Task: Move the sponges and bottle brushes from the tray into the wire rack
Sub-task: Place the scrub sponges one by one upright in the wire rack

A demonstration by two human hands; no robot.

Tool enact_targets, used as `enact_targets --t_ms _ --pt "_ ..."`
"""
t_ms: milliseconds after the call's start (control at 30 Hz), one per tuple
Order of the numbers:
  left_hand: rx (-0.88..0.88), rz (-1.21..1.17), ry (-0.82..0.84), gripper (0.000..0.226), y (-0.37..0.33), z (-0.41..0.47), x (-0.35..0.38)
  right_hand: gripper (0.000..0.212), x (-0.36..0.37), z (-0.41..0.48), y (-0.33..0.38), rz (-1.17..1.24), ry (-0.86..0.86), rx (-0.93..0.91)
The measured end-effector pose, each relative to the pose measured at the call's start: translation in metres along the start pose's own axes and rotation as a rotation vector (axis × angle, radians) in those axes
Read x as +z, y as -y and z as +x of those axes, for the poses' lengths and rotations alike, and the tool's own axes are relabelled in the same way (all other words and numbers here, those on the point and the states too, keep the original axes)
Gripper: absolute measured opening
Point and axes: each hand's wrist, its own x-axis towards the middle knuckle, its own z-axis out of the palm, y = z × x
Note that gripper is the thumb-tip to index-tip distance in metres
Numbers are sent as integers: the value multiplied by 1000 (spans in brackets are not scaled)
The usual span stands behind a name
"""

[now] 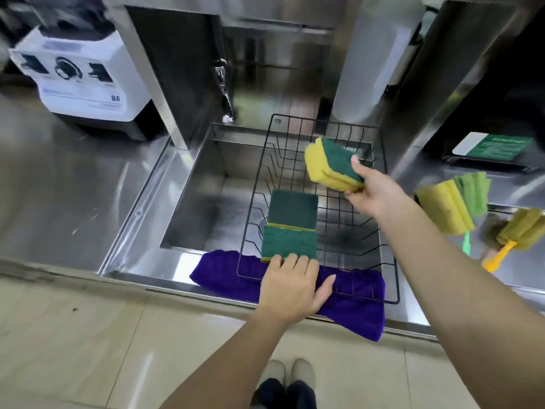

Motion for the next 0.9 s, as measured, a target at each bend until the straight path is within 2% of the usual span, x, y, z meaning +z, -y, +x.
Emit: enact_targets --t_ms 100,133,200,233,333,433,600,667,800,867,900 --pt "-8 -22 -29 44 0 1 1 35 13 12 -6 32 -52 -42" --pt "-6 -29 -30 44 0 0 1 32 16 15 -8 15 -65 -52" --pt "-1 -36 -31 43 -1 -1 1 15 21 23 -10 -38 -101 -79" --pt "-2 -36 -29 43 -1 -1 0 13 23 27 -11 -77 -121 -98" --pt "-7 -27 -26 40 -1 -2 1 26 30 41 -16 -215 -149 -188" --pt "-1 -28 -10 41 -2 -2 0 32 35 49 -24 -453 -133 -262" --pt "6 -35 7 41 -1 -2 0 35 39 52 -48 -564 -61 -206" --pt "5 -33 5 40 -1 -1 0 21 35 57 -56 -595 -70 -187" --pt "-2 -33 1 40 -2 -1 0 39 29 63 -56 -694 -42 -181" --pt "-3 -35 3 40 -1 -1 0 30 30 62 -51 -804 -30 -197" --pt "-2 -34 5 40 -1 -1 0 19 31 60 -49 -879 -19 -200"
